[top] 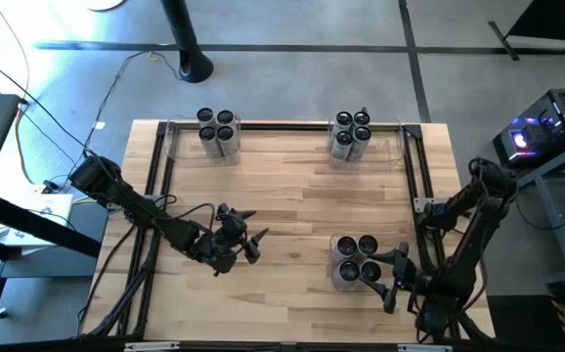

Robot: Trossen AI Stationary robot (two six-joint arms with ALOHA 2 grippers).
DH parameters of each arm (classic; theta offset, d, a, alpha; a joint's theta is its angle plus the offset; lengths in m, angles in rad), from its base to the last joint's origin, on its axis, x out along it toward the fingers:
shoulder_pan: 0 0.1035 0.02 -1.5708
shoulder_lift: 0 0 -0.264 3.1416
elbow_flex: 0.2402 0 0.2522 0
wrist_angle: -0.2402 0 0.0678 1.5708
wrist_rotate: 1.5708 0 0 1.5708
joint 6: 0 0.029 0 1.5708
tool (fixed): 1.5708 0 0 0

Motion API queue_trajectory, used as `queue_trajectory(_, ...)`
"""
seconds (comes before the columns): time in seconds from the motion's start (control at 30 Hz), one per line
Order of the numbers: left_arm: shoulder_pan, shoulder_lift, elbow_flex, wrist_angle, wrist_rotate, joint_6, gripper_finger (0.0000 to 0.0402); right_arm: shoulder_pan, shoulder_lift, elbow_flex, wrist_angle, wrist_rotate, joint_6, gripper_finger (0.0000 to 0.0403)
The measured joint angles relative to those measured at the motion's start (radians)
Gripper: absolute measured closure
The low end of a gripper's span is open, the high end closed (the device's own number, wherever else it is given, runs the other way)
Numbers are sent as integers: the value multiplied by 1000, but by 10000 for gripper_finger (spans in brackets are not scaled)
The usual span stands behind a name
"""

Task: Sort soda cans
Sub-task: Put the white-pink soda can into the bottom right transparent bin, then adjust the top left transparent bin

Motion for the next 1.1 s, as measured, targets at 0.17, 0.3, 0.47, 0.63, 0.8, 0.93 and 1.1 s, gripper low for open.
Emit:
queue_trajectory(0.17, 0, 0, 0, 0, 0, 0, 103, 0, -32, 0, 28, 6, -50, 87)
queue_trajectory(0.3, 0, 0, 0, 0, 0, 0, 103, 0, -62, 1, 70, 11, -120, 87)
queue_trajectory(0.47, 0, 0, 0, 0, 0, 0, 103, -11, -95, 1, 128, 12, -233, 87)
queue_trajectory(0.63, 0, 0, 0, 0, 0, 0, 103, -13, -132, 1, 264, -32, -523, 87)
queue_trajectory(0.8, 1, 0, 0, 0, 0, 7, 103, -52, -220, 1, 441, -291, -860, 87)
queue_trajectory(0.93, 1, 0, 0, 3, 0, 8, 103, -124, -287, 2, 564, -481, -1078, 87)
queue_trajectory(1.1, 2, 0, 0, 12, 16, 43, 103, -207, -328, 2, 737, -476, -1408, 87)
